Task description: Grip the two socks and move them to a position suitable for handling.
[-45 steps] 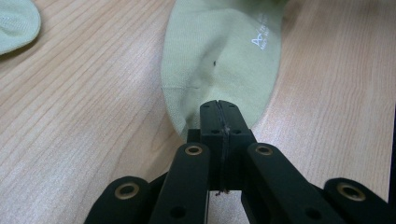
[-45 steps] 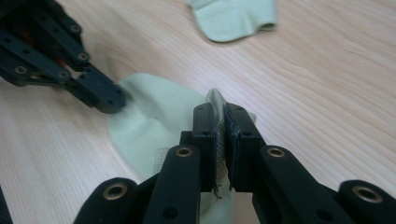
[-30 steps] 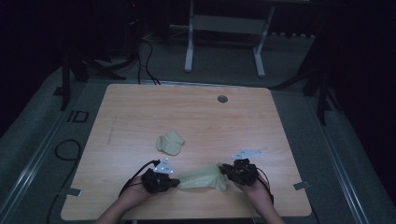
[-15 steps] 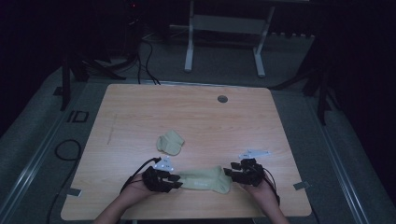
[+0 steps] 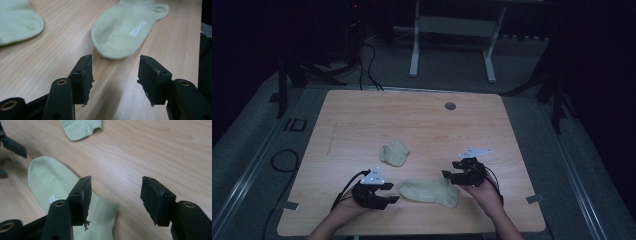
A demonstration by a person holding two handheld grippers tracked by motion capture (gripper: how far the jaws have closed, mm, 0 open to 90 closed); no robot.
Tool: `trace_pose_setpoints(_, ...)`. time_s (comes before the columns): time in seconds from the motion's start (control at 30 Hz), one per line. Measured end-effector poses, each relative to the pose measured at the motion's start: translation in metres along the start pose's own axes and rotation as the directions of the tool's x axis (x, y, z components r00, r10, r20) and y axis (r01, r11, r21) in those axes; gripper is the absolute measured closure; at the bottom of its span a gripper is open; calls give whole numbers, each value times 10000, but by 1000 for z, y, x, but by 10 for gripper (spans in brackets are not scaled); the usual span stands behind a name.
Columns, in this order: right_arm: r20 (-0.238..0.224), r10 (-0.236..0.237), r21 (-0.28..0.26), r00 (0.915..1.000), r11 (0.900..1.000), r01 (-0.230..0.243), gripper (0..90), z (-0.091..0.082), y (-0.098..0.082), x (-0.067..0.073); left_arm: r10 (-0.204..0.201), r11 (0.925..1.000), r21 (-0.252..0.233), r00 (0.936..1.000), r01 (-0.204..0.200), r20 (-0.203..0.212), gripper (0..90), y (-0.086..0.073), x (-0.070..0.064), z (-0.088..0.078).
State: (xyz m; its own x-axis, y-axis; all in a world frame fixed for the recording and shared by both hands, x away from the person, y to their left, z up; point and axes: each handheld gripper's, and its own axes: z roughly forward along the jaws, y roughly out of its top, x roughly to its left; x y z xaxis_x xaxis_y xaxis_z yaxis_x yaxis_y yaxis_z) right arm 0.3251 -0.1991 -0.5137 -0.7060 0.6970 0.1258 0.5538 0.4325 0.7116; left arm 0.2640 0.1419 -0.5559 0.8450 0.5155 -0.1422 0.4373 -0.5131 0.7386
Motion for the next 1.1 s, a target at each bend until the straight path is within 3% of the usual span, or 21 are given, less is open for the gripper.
trace_pose_setpoints(0.23,-233,-423,138,9988,9990,426,380,20,25,7,-284,9996,-37,9992,284,-268,462,-15,2,-9)
trace_pose_setpoints(0.4,-267,-653,189,9975,9977,658,369,44,51,14,-508,9984,-280,9977,495,-455,467,-26,5,-18)
trace_pose_setpoints(0.6,-351,-1087,386,9935,9932,1100,420,65,71,24,-686,9972,-331,9960,668,-579,467,-31,8,-19)
trace_pose_setpoints(0.63,-479,-1091,387,9929,9931,1110,421,76,80,28,-683,9972,-356,9958,662,-608,468,-31,8,-19)
trace_pose_setpoints(0.87,-819,-1212,647,9892,9898,1266,438,109,104,44,-714,9961,-547,9961,686,-512,486,-32,8,-22)
trace_pose_setpoints(0.93,-916,-1311,833,9871,9868,1388,439,127,115,54,-760,9950,-693,9959,725,-485,485,-32,8,-23)
trace_pose_setpoints(1.03,-977,-1361,883,9859,9855,1448,439,133,119,58,-743,9939,-850,9959,697,-522,436,-33,7,-23)
trace_pose_setpoints(1.07,-1027,-1429,1123,9844,9816,1542,439,152,129,67,-915,9925,-871,9938,859,-625,377,-32,6,-22)
trace_pose_setpoints(1.1,-984,-1477,1214,9841,9798,1591,438,158,131,69,-921,9925,-869,9933,860,-692,336,-32,6,-22)
